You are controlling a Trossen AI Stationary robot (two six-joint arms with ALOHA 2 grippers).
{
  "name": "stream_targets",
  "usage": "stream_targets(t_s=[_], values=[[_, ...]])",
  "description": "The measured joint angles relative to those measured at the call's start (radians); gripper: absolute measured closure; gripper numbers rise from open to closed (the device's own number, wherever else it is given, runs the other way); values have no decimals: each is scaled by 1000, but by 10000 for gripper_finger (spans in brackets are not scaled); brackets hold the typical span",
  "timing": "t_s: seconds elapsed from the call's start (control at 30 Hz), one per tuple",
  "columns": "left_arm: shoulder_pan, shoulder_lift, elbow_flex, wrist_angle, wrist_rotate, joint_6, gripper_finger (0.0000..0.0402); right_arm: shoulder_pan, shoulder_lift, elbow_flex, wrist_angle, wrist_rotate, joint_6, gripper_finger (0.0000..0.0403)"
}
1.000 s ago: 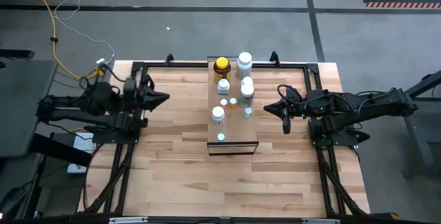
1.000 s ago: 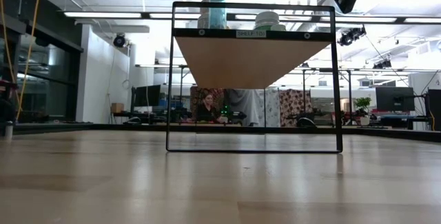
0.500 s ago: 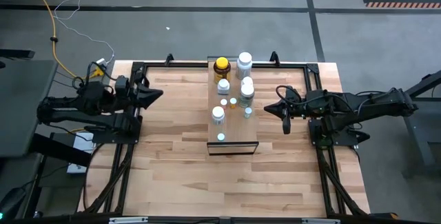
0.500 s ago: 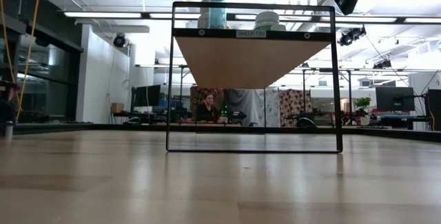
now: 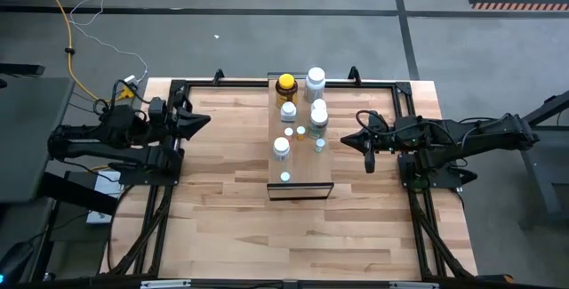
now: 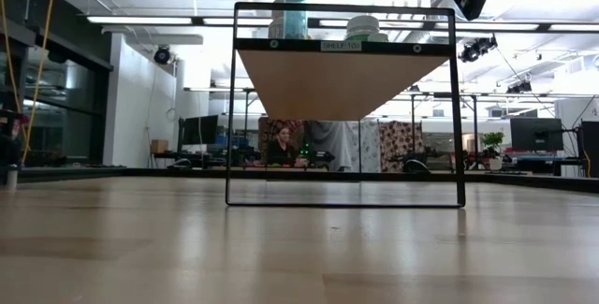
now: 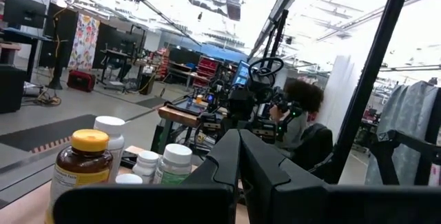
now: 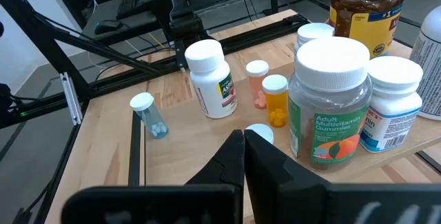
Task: Pick and place medicine bottles onto shelf by color
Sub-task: Return to Home Position
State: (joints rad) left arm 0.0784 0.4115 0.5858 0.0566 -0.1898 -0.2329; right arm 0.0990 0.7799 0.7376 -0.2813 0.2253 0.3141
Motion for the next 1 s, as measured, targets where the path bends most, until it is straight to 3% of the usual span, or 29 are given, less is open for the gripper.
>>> stream_targets(t_s=[0.27, 0.5, 0.6, 0.73, 1.0], values=[[0, 1, 0, -26, 4, 58, 401, 0, 0, 0, 0, 0, 0, 403], [0, -13, 0, -45, 152, 0, 401, 0, 0, 0, 0, 0, 43, 403], [-1, -46, -12, -84, 167, 9, 401, 0, 0, 0, -1, 0, 52, 403], [0, -140, -115, -31, 164, 2, 401, 0, 0, 0, 0, 0, 52, 403], [0, -316, -368, 233, 141, -54, 401, 0, 0, 0, -4, 0, 52, 403]])
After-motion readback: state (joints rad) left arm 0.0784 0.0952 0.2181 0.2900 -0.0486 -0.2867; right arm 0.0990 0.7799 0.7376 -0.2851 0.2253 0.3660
